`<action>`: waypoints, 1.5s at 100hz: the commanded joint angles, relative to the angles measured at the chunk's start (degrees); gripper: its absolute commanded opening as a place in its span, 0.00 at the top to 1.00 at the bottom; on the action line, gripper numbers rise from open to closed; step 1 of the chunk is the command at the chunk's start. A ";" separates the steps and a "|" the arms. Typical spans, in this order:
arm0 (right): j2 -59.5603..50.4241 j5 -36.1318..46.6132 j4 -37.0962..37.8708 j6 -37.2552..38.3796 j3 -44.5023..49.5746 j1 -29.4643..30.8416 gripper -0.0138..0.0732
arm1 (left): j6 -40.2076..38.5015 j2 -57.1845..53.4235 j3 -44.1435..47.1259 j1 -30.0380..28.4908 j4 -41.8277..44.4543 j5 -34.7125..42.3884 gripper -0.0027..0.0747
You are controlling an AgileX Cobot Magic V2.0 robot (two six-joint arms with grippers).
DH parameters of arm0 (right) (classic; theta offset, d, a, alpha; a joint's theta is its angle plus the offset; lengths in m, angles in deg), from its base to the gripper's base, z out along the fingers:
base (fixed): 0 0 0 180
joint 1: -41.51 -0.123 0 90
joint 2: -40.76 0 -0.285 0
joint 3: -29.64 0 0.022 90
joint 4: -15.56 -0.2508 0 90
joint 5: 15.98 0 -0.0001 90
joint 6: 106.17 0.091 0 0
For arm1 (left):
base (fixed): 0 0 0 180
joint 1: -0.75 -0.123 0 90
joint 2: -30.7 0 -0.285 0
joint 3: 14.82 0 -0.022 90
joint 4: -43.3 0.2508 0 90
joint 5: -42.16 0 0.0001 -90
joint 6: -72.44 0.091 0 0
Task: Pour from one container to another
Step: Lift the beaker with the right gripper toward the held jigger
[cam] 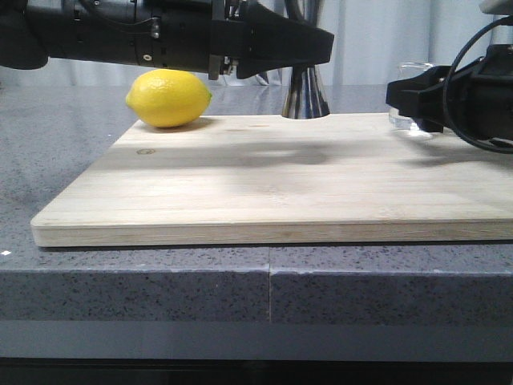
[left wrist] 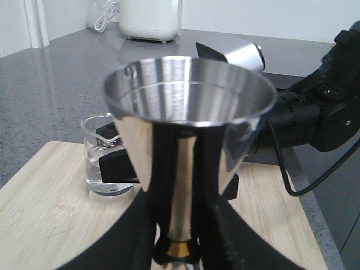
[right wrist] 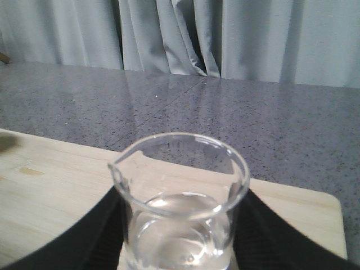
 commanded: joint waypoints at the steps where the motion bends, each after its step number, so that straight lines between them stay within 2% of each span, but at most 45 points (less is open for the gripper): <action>1: -3.57 5.27 0.37 -0.43 -1.27 0.46 0.55 | -0.33 -2.78 -1.79 -0.11 -4.97 -6.79 0.89; 42: -12.29 -2.76 2.40 -0.43 -1.53 0.46 0.55 | -0.33 -2.78 -1.79 -0.11 -4.97 -6.79 0.89; 97: -21.87 -17.29 9.27 0.71 -8.63 0.46 0.55 | -0.38 -2.78 -1.79 -0.11 -4.72 -6.90 0.89; 150: -22.79 -26.53 12.65 0.71 -16.43 -5.73 0.55 | -0.77 -2.78 -1.79 -0.11 -3.32 -6.90 0.89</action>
